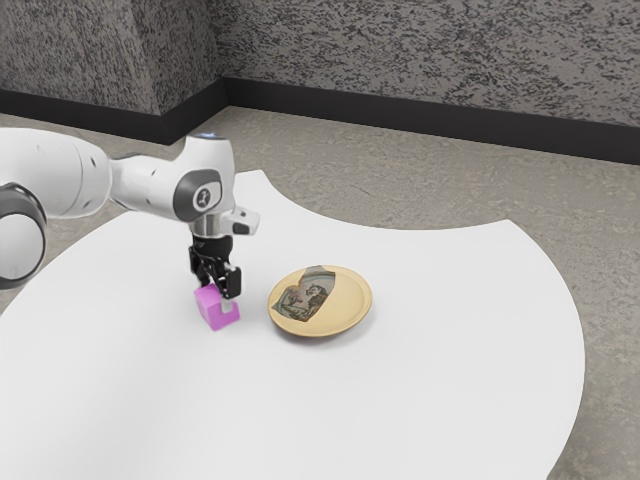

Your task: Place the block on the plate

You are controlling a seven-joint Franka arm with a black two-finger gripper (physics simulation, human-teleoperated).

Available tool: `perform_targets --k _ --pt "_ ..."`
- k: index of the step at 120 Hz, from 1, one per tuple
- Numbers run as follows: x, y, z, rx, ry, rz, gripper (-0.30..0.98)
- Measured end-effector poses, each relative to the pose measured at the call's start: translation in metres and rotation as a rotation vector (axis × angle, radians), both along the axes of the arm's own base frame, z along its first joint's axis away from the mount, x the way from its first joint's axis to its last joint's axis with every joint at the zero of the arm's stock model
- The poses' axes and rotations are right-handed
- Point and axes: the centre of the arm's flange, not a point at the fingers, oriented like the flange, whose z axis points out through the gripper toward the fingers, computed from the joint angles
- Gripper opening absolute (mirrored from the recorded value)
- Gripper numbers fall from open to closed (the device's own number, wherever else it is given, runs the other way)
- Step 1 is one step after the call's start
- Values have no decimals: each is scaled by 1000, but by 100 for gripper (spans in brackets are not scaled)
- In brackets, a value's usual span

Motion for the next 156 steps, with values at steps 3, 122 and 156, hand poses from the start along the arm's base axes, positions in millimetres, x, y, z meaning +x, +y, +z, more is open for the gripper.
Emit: perform_targets --k 3,122,156 --pt "0 0 0 -2 -3 -7 50" --pt "51 -131 67 -70 -222 -279 35" --pt "60 -159 42 -92 -212 -322 43"
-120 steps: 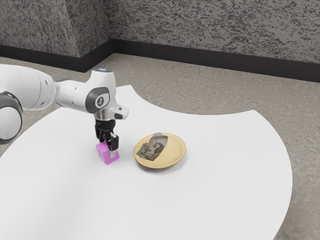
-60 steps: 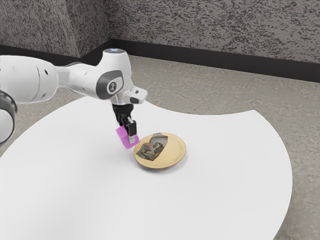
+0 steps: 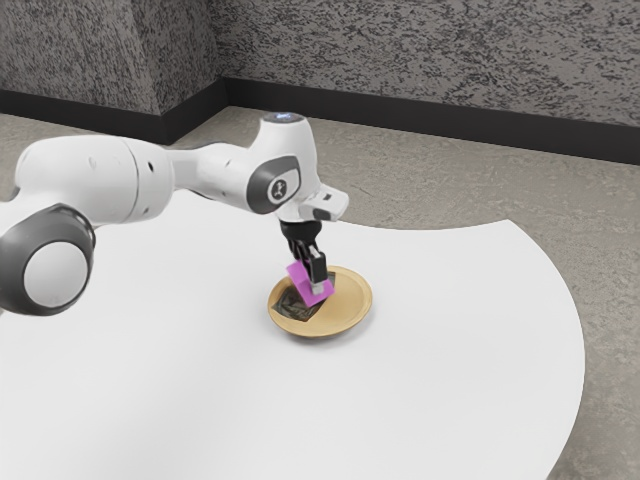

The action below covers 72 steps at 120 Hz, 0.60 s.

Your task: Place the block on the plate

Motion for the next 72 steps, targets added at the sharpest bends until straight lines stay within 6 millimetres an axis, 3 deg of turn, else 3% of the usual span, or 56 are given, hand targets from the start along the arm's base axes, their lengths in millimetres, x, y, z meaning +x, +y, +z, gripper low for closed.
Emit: perform_targets --k 20,50,61,72 --pt "-2 1 13 0 -9 -5 56" --pt "-34 -11 114 21 -91 -36 65" --pt "-47 -22 143 27 -109 -56 66" --pt "-56 -26 159 33 -110 -64 67"
